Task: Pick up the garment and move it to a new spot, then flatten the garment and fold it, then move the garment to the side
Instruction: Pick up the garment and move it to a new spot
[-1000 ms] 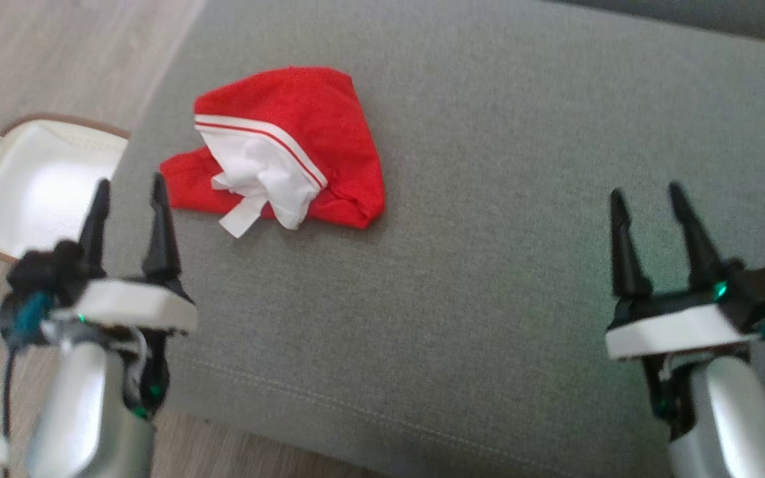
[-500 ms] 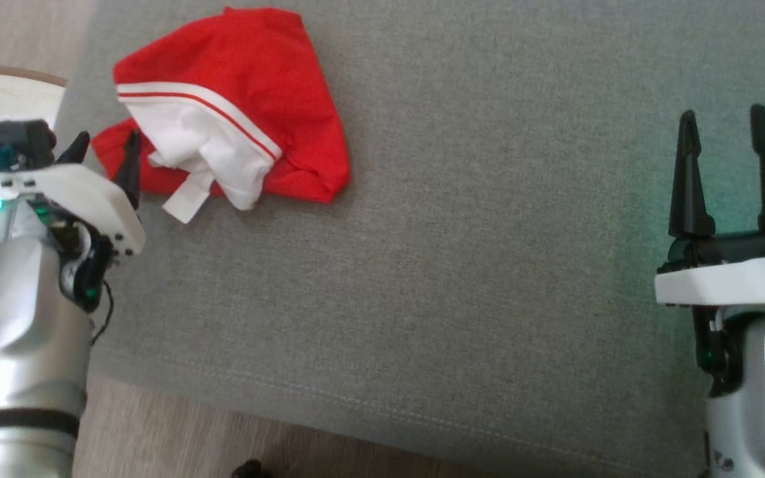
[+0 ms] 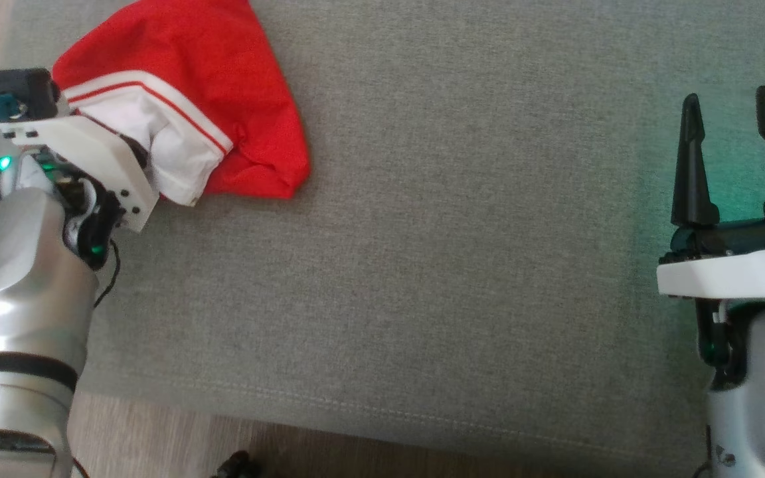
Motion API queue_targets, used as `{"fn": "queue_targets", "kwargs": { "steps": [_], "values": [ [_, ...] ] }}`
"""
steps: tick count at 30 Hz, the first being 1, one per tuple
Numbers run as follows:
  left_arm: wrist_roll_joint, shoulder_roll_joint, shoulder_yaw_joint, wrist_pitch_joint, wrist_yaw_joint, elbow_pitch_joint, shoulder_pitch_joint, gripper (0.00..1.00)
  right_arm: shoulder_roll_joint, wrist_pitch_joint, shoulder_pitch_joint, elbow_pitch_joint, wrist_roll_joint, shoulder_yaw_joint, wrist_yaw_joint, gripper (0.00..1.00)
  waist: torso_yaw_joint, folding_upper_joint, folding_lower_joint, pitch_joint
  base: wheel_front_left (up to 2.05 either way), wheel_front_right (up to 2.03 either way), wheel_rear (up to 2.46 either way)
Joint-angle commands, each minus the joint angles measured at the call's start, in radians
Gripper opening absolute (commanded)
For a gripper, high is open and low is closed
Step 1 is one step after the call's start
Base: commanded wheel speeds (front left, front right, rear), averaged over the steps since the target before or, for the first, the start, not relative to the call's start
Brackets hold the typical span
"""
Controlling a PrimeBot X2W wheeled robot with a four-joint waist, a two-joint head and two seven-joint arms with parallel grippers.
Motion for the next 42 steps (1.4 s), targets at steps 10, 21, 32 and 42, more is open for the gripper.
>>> {"fn": "queue_targets", "kwargs": {
  "steps": [10, 21, 32, 42],
  "values": [
    [-0.112, 0.104, -0.101, 0.017, 0.001, 0.043, -0.046, 0.00, -0.001, -0.019, -0.034, -0.016, 0.015, 0.035, 0.007, 1.00, -0.041, 0.0000, -0.0001, -0.011, 0.00, 0.00, 0.00],
    [-0.089, 0.122, -0.063, -0.244, 0.038, -0.006, -0.130, 0.00, -0.001, -0.072, -0.030, 0.060, 0.060, 0.044, 0.007, 1.00, -0.073, 0.0000, -0.0001, -0.113, 0.00, 0.00, 0.00],
    [-0.003, 0.095, 0.041, -0.251, 0.095, -0.454, -0.017, 0.00, -0.001, -0.109, -0.015, 0.119, 0.105, 0.064, 0.007, 1.00, -0.111, 0.0000, -0.0001, -0.213, 0.00, 0.00, 0.00],
    [0.060, 0.104, 0.001, -0.223, 0.144, -0.589, 0.054, 0.00, -0.001, -0.135, -0.011, 0.153, 0.138, 0.080, 0.007, 1.00, -0.162, 0.0000, -0.0001, -0.264, 0.00, 0.00, 0.00]
  ]
}}
